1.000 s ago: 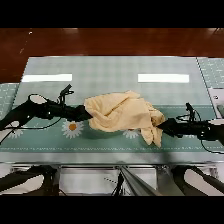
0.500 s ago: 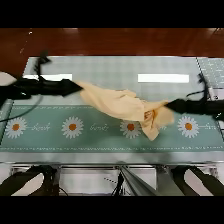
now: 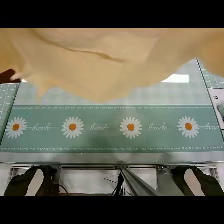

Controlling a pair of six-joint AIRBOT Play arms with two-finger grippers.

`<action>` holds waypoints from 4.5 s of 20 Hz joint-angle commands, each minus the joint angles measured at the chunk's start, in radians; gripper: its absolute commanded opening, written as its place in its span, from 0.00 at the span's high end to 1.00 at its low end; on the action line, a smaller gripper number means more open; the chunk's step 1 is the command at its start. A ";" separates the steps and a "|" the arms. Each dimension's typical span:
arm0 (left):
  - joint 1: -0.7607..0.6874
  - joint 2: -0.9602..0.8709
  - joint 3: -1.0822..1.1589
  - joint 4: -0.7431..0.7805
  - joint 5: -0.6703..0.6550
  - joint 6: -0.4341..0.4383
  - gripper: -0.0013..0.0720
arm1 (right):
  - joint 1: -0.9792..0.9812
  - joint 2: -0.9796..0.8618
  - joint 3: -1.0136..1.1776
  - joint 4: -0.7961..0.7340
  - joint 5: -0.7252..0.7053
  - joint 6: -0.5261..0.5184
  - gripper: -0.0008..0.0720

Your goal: Fold the shirts.

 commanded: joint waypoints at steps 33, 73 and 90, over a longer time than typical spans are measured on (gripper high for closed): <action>-0.137 -0.492 -0.787 -0.175 0.346 0.150 0.94 | 0.387 -0.913 0.263 -0.489 0.002 0.183 0.95; 0.043 -0.756 -0.874 -0.037 0.171 -0.003 0.94 | 0.228 -0.410 -0.442 -0.463 0.152 0.100 0.36; 0.043 -0.621 -0.693 -0.037 -0.056 0.158 0.94 | 0.471 -0.406 -0.932 -0.099 -0.233 0.254 0.27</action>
